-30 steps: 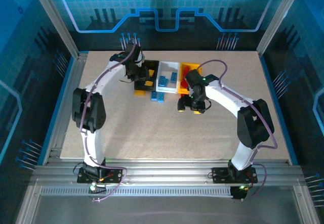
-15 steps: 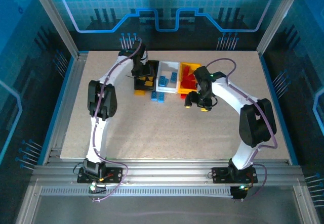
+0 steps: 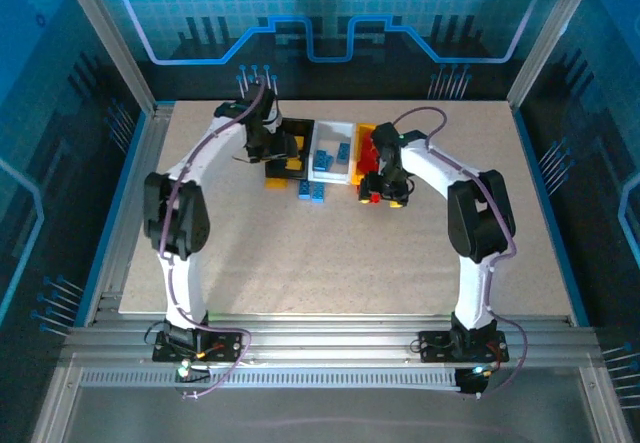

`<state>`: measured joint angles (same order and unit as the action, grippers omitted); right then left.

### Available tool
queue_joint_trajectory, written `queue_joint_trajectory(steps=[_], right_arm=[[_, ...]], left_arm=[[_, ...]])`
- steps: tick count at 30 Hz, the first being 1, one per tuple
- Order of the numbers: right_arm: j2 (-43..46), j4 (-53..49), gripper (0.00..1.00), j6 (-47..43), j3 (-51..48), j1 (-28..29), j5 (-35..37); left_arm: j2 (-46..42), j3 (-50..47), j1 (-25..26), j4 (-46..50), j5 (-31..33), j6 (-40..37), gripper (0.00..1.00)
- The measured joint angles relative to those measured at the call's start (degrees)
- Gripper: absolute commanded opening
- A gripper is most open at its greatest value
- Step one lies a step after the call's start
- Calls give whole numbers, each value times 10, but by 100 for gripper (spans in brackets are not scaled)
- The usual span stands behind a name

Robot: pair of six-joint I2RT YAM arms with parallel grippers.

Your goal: Sort the legos into containers by color

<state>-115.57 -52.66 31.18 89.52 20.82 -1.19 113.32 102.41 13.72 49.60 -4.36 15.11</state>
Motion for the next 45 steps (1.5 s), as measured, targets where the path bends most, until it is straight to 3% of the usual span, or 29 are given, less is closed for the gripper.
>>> queue_joint_trajectory(steps=[6,14,27,32,39,45], right_arm=[[-46,6,71,-17,43,0,20],[-104,3,66,-26,102,14,62],[-115,-11,37,-21,109,25,125],[-87,-2,26,-17,65,30,130],[-13,-19,26,-10,-7,39,106],[39,-41,28,-5,52,34,67]], left_arm=[[-110,-99,0,-8,0,4,70],[-171,-169,0,-5,0,4,72],[-199,-228,0,-7,0,4,75],[-205,-244,-1,-17,-5,4,76],[-205,-270,-1,-34,-17,4,78],[-206,-291,-1,-56,-35,15,79]])
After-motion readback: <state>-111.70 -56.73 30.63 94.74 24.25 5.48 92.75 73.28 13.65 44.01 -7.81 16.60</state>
